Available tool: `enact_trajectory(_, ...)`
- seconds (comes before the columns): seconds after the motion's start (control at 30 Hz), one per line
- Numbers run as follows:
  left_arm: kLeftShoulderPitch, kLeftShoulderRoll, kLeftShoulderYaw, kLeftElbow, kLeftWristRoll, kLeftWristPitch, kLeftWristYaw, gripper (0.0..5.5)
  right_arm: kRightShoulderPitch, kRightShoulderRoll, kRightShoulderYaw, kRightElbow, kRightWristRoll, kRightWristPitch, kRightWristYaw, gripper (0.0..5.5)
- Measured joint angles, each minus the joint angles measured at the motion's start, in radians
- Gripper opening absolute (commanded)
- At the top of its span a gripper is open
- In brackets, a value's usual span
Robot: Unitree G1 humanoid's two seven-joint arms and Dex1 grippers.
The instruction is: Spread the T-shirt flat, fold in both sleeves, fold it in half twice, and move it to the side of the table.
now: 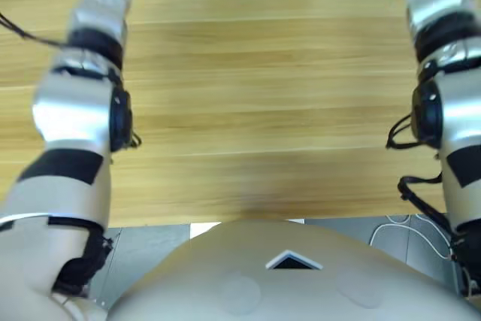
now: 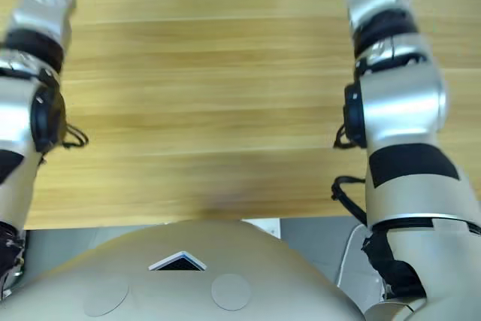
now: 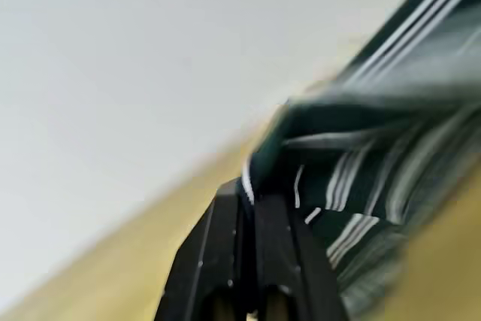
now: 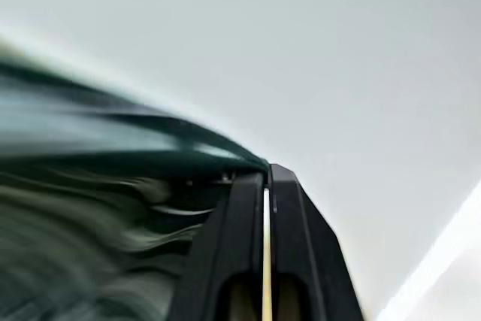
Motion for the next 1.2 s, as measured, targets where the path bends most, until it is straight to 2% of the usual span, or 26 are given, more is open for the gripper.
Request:
enact_trajectory(0.13, 0.248, 0.004, -0.019, -0.109, -0.099, -0.234, -0.398, 0.01, 0.248, -0.053, 0.022, -0.091, 0.088, -0.233, 0.353, 0.00)
enact_trajectory(0.23, 0.531, 0.082, -0.057, -0.456, -0.329, -0.333, -0.668, 0.01, 0.563, -0.141, 0.120, -0.290, 0.194, -0.384, 0.627, 0.00)
enact_trajectory(0.3, 0.687, 0.140, -0.078, -0.652, -0.399, -0.344, -0.724, 0.01, 0.696, -0.191, 0.144, -0.419, 0.272, -0.399, 0.713, 0.00)
enact_trajectory(0.4, 0.921, 0.237, -0.066, -0.937, -0.432, -0.311, -0.730, 0.01, 0.859, -0.296, 0.131, -0.688, 0.392, -0.376, 0.787, 0.00)
enact_trajectory(0.47, 1.004, 0.272, -0.019, -0.973, -0.404, -0.271, -0.694, 0.01, 0.946, -0.350, 0.098, -0.784, 0.395, -0.329, 0.795, 0.00)
enact_trajectory(0.6, 1.058, 0.278, -0.007, -0.974, -0.239, -0.234, -0.614, 0.01, 1.056, -0.382, 0.044, -0.892, 0.363, -0.239, 0.788, 0.00)
enact_trajectory(0.8, 1.065, 0.283, -0.015, -0.980, -0.116, -0.263, -0.513, 0.01, 1.182, -0.410, -0.038, -0.989, 0.281, -0.160, 0.760, 0.00)
enact_trajectory(0.83, 1.066, 0.285, -0.017, -0.986, -0.100, -0.266, -0.502, 0.32, 1.203, -0.410, -0.047, -1.004, 0.256, -0.154, 0.754, 0.00)
enact_trajectory(1.0, 1.139, 0.309, -0.014, -1.043, -0.105, -0.233, -0.481, 1.22, 1.241, -0.419, -0.080, -1.039, 0.201, -0.114, 0.750, 0.95)
enact_trajectory(1.2, 1.326, 0.366, -0.005, -1.238, -0.460, -0.189, -0.597, 2.03, 1.255, -0.420, -0.118, -1.083, 0.143, -0.089, 0.742, 1.82)
